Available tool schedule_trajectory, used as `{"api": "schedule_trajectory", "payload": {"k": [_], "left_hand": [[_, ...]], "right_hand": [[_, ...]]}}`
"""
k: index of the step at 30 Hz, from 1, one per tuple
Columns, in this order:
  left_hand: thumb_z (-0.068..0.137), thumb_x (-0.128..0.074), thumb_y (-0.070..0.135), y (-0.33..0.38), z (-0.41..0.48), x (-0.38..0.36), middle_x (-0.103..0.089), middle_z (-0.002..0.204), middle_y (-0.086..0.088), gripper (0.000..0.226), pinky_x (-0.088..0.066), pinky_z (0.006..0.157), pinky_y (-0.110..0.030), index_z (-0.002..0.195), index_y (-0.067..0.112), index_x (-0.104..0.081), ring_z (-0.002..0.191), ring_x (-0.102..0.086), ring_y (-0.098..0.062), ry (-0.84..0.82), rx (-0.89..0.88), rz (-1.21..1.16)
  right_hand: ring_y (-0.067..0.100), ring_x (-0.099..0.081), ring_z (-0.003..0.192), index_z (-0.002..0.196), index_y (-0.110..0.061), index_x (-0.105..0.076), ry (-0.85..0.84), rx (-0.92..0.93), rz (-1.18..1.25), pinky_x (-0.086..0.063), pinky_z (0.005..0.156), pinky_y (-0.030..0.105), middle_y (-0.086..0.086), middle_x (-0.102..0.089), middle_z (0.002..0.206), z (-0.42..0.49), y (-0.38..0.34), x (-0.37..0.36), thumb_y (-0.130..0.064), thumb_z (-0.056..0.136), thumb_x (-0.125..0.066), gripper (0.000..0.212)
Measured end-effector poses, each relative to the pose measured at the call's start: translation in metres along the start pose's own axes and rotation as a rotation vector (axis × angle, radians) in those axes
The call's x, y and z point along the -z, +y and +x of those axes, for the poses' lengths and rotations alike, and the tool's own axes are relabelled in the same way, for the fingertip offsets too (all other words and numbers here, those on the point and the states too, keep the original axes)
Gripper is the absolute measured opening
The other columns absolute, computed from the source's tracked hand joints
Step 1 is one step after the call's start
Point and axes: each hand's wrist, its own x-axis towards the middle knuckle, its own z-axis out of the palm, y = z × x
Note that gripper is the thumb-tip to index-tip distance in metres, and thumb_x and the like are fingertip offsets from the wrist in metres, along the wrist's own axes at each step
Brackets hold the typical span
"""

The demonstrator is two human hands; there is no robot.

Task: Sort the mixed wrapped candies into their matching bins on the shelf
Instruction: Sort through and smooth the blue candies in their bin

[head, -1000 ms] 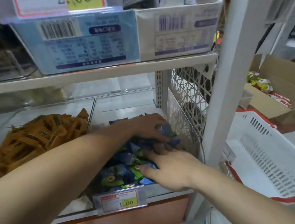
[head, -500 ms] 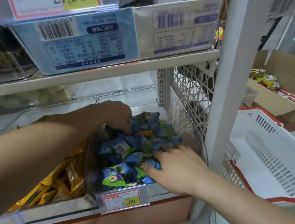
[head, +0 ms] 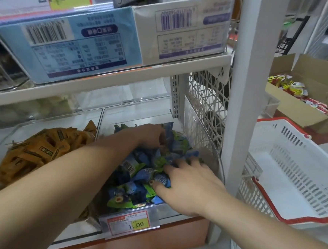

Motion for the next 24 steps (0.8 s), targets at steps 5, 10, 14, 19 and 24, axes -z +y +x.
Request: {"api": "schedule_trajectory", "payload": {"k": [5,10,14,19,24], "left_hand": [[0.084,-0.077,0.032,0.0,-0.011,0.013,-0.069,0.106,0.002,0.027,-0.044,0.079,-0.025,0.108,0.02,-0.074,0.096,-0.062,-0.015,0.175,0.011,-0.235],[0.084,-0.074,0.043,0.012,-0.062,0.041,-0.068,0.09,0.018,0.016,-0.042,0.063,-0.011,0.093,0.03,-0.073,0.079,-0.062,0.005,0.464,-0.001,-0.541],[0.084,-0.072,0.04,-0.003,-0.137,0.039,-0.067,0.091,0.018,0.013,-0.047,0.071,-0.016,0.094,0.033,-0.071,0.082,-0.062,0.002,0.573,0.02,-0.456],[0.081,-0.075,0.04,-0.062,-0.227,0.013,-0.068,0.097,0.013,0.023,-0.05,0.077,-0.028,0.103,0.033,-0.07,0.089,-0.063,-0.01,0.662,0.16,-0.259],[0.084,-0.069,0.035,-0.075,-0.257,0.008,-0.071,0.11,-0.003,0.029,-0.053,0.08,-0.035,0.112,0.027,-0.069,0.097,-0.065,-0.027,0.694,0.3,-0.088]], "right_hand": [[0.038,-0.044,0.124,0.132,-0.03,-0.052,0.008,-0.009,0.005,-0.041,0.096,0.049,0.008,-0.054,0.135,0.0,0.0,0.0,-0.073,0.087,-0.024,0.069],[0.037,-0.048,0.125,0.142,-0.028,-0.038,0.081,-0.028,0.097,-0.046,0.096,0.046,0.006,-0.043,0.146,0.004,-0.002,0.004,-0.074,0.083,-0.04,0.075],[0.035,-0.044,0.133,0.147,-0.028,-0.033,0.187,-0.004,0.002,-0.044,0.102,0.044,0.005,-0.037,0.154,-0.004,-0.006,0.014,-0.073,0.084,-0.045,0.079],[0.034,-0.046,0.129,0.147,-0.022,-0.038,0.224,-0.038,-0.033,-0.045,0.1,0.043,0.009,-0.046,0.146,-0.021,-0.019,0.028,-0.07,0.087,-0.041,0.077],[0.03,-0.04,0.132,0.146,-0.021,-0.041,0.22,-0.052,0.025,-0.043,0.103,0.041,0.006,-0.045,0.144,-0.048,-0.027,0.026,-0.061,0.089,-0.047,0.069]]}}
